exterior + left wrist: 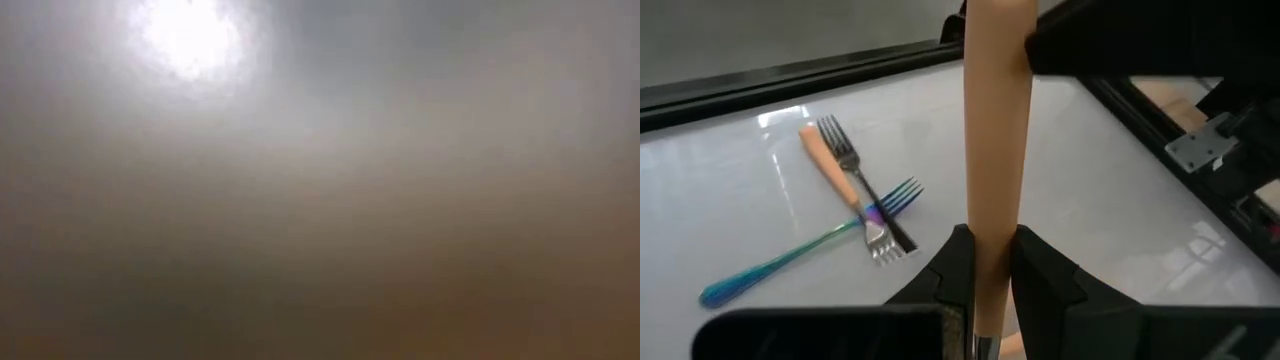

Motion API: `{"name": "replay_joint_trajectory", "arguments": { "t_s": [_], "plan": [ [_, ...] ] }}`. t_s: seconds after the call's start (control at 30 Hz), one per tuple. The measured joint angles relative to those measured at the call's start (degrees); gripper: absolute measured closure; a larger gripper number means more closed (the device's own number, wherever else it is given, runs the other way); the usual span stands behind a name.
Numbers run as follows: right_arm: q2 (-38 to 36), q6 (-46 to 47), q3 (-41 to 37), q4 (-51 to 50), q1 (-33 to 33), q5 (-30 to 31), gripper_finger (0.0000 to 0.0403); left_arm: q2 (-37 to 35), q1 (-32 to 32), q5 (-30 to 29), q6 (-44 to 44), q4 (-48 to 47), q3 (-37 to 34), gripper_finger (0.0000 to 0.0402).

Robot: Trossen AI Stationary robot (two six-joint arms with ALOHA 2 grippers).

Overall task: Sort silverware by color (type)
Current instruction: Put the orange fork into the transparent bin

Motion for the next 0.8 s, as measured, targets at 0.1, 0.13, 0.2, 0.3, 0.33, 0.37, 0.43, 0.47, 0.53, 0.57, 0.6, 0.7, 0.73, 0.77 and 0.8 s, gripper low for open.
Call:
{"name": "replay_joint_trajectory", "arguments": {
  "t_s": [0.1, 0.13, 0.2, 0.3, 0.33, 0.37, 0.43, 0.47, 0.53, 0.57, 0.6, 0.7, 0.73, 0.77, 0.8],
  "plan": [
    [0.0, 0.02, 0.0, 0.56, 0.0, 0.0, 0.0225, 0.0, 0.72, 0.28, 1.35, 1.21, 0.0, 0.0375],
    [0.0, 0.0, 0.0, 0.9, 0.0, 0.02, 0.0225, 0.0, 0.9, 0.97, 1.92, 1.99, 0.0, 0.0375],
    [0.0, 0.0, 0.0, 1.56, 0.0, 0.04, 0.0225, 0.0, 1.05, 1.59, 2.88, 3.28, 0.0, 0.0375],
    [0.0, -0.13, 0.0, 2.26, 0.0, 0.11, 0.0225, 0.0, 1.05, 1.67, 4.83, 5.47, 0.0, 0.0375],
    [0.0, -0.13, 0.0, 2.56, 0.0, 0.11, 0.0226, 0.0, 1.08, 1.63, 5.23, 6.01, 0.0, 0.0375],
    [0.0, -0.17, 0.0, 2.85, 0.0, 0.13, 0.0227, -0.02, 1.1, 1.63, 5.42, 6.46, 0.0, 0.0375],
    [0.0, -0.36, 0.0, 2.87, 0.0, 0.42, 0.0233, -0.02, 1.21, 1.63, 5.87, 6.43, 0.0, 0.0375],
    [0.0, -0.49, 0.0, 2.84, 0.0, 0.87, 0.0237, -0.02, 1.31, 1.61, 6.06, 6.43, 0.0, 0.0375],
    [0.0, -0.57, 0.0, 2.75, 0.0, 1.5, 0.0251, -0.02, 1.33, 1.56, 6.21, 6.43, 0.0, 0.0375],
    [0.0, -0.57, 0.0, 2.79, 0.0, 1.54, 0.026, -0.02, 1.33, 1.4, 6.21, 6.44, 0.0, 0.0373],
    [0.0, -0.57, 0.0, 2.74, -0.05, 1.69, 0.0272, -0.02, 1.32, 1.18, 6.21, 6.43, 0.0, 0.0369],
    [0.0, -0.59, 0.0, 2.27, -0.11, 2.1, 0.0317, -0.02, 1.43, 1.0, 6.21, 6.43, 0.0, 0.0361],
    [0.0, -0.63, 0.0, 2.27, -0.09, 2.28, 0.0334, -0.02, 1.47, 1.02, 6.23, 6.44, 0.0, 0.036],
    [0.0, -0.88, 0.0, 2.16, -0.09, 2.63, 0.0351, -0.02, 1.55, 1.0, 6.25, 6.46, 0.0, 0.0359],
    [0.0, -1.39, 0.0, 2.14, -0.09, 2.74, 0.0361, -0.02, 1.55, 1.0, 6.39, 6.46, 0.0, 0.0358]
  ]
}}
